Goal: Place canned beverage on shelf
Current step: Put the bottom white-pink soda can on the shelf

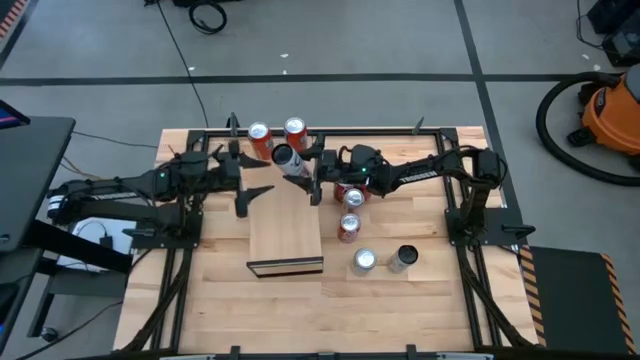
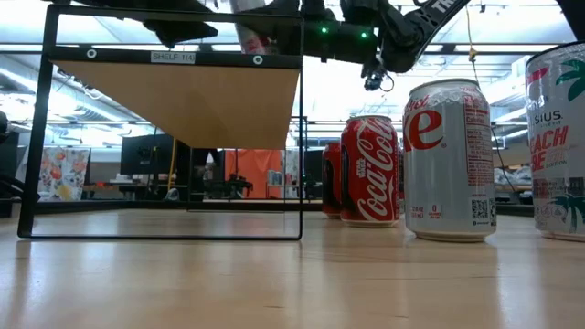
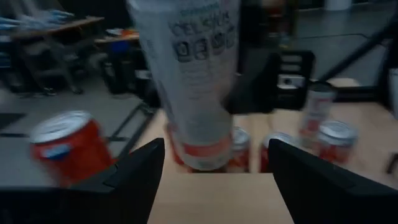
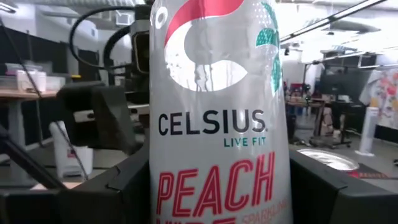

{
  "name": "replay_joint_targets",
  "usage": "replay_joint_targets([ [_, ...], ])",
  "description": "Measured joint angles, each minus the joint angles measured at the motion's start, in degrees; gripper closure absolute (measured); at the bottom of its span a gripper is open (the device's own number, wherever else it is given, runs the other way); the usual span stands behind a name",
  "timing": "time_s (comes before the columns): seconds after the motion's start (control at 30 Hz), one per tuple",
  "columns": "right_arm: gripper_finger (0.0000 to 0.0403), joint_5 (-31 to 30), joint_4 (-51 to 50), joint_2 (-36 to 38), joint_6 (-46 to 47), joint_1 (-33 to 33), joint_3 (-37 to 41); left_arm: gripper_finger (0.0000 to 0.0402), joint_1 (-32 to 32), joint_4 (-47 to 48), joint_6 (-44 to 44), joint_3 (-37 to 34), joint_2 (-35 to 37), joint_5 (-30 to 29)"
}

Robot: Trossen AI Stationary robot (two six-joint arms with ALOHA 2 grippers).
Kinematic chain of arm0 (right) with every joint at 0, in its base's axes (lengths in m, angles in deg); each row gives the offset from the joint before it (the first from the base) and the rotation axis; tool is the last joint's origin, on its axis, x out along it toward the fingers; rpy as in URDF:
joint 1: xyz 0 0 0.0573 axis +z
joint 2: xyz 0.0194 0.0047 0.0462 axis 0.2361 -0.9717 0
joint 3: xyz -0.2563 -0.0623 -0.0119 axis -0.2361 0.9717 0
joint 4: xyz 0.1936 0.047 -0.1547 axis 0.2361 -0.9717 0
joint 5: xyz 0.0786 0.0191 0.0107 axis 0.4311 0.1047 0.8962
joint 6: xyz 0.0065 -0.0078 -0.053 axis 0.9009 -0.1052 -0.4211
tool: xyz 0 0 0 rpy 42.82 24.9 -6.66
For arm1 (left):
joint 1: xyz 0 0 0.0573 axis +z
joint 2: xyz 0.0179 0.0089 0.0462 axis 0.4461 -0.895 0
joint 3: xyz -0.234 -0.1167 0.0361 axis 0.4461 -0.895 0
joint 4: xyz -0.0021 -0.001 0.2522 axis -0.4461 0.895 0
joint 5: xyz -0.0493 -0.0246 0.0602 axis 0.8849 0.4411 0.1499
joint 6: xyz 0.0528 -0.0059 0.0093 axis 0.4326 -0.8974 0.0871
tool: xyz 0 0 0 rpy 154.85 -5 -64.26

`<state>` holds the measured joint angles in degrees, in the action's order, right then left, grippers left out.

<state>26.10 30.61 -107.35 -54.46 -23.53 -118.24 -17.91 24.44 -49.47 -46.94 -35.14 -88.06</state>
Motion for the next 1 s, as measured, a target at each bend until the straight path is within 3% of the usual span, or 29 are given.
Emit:
replay_joint_targets([
  [0.23, 0.0125, 1.0, 10.1, 0.4, -0.2, 1.3, -0.6, 0.0088, -1.8, -2.2, -2.1, 0.0, -5.3, 1.6],
  [0.47, 0.0125, 2.0, 10.7, 0.0, 0.0, 3.2, -0.5, 0.0088, -1.7, -12.2, -1.6, 0.0, -10.4, 0.8],
  [1.0, 0.0125, 0.8, 10.2, 0.0, -2.4, 4.2, -0.5, 0.0088, -2.0, -24.7, -0.1, 0.0, -17.1, 1.4],
])
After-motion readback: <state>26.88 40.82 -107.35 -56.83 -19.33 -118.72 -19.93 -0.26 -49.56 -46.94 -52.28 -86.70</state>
